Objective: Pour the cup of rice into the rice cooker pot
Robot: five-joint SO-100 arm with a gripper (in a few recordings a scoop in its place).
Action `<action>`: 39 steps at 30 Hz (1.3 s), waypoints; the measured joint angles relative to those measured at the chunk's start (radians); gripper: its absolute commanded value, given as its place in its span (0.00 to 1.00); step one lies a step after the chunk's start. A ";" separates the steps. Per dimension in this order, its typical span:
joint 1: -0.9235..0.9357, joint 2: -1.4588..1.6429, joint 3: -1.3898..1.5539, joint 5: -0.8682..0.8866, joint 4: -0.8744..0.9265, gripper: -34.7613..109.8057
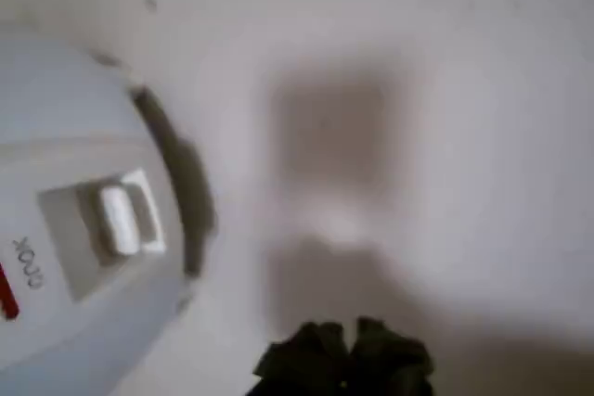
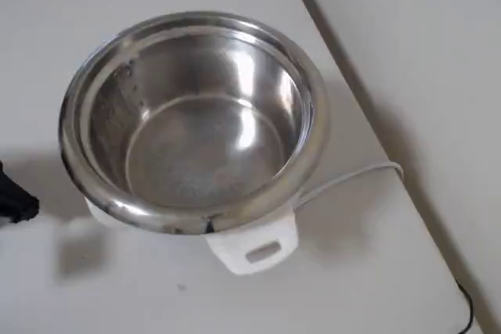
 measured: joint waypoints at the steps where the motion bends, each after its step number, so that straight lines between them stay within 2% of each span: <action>1: 0.000 0.000 0.000 0.000 0.000 0.24; 25: -0.023 0.000 0.000 -0.015 0.000 0.24; 32: -0.282 0.000 0.000 -0.227 0.000 0.24; 39: -0.463 0.005 0.018 -0.463 -0.005 0.24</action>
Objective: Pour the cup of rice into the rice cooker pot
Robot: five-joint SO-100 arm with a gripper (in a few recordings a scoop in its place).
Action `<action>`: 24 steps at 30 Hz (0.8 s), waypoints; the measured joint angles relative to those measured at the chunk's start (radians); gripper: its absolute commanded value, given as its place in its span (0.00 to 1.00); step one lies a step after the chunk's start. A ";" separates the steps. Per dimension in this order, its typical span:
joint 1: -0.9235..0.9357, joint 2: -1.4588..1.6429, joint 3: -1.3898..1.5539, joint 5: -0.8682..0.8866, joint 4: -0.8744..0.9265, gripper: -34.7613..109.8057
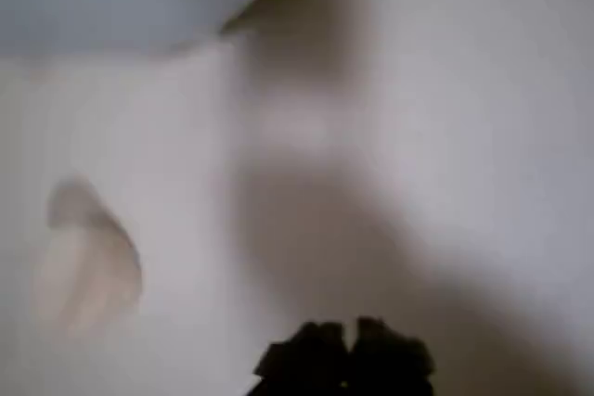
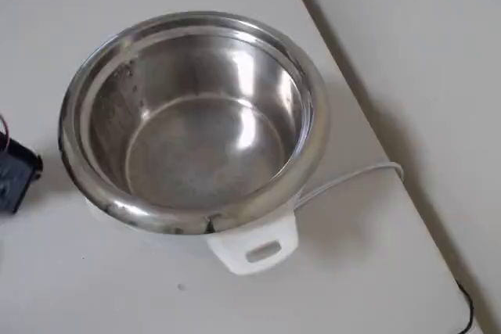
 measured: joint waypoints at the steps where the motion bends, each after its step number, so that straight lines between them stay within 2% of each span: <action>1: -0.008 0.000 0.002 -0.046 0.000 0.24; 4: -0.020 0.000 -0.014 -0.209 0.006 0.24; 6: -0.028 -0.015 -0.097 -0.249 0.035 0.25; 10: -0.034 0.000 -0.360 -0.304 0.017 0.41; 14: -0.057 -0.025 -0.497 -0.371 -0.069 0.48; 20: -0.140 -0.060 -0.472 -0.546 -0.348 0.54; 24: -0.206 -0.041 -0.244 -0.741 -0.658 0.56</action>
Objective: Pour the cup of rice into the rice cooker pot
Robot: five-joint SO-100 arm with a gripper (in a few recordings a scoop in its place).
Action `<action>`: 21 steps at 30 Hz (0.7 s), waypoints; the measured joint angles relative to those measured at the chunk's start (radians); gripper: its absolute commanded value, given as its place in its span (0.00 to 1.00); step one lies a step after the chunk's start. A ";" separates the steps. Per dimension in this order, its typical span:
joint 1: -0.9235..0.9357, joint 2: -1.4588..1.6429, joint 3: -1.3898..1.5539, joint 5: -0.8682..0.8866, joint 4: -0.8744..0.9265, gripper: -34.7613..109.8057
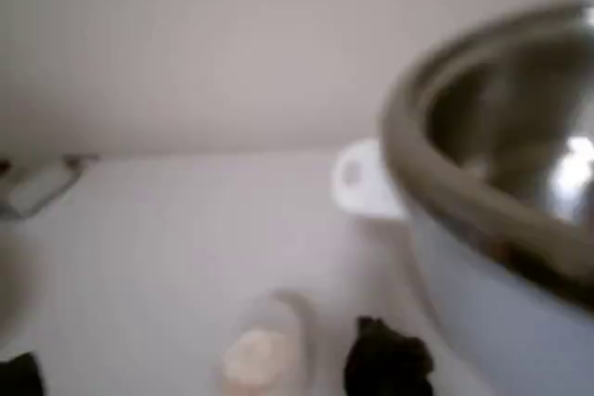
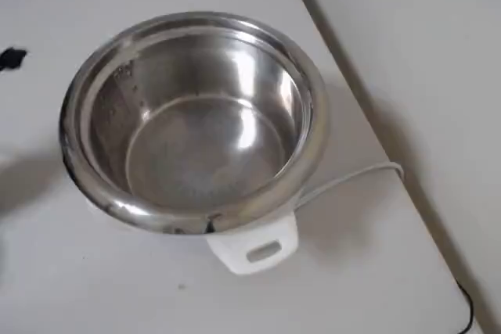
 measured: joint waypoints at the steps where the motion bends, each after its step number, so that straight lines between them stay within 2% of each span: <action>1: -0.018 0.017 0.077 -0.046 -0.072 0.56; 4: -0.063 0.043 0.276 -0.144 -0.265 0.57; 9: -0.098 -0.002 0.396 -0.190 -0.357 0.63; 12: -0.094 -0.155 0.402 -0.202 -0.457 0.64; 16: -0.061 -0.491 0.402 -0.202 -0.741 0.64; 21: -0.041 -1.075 0.400 -0.201 -1.295 0.64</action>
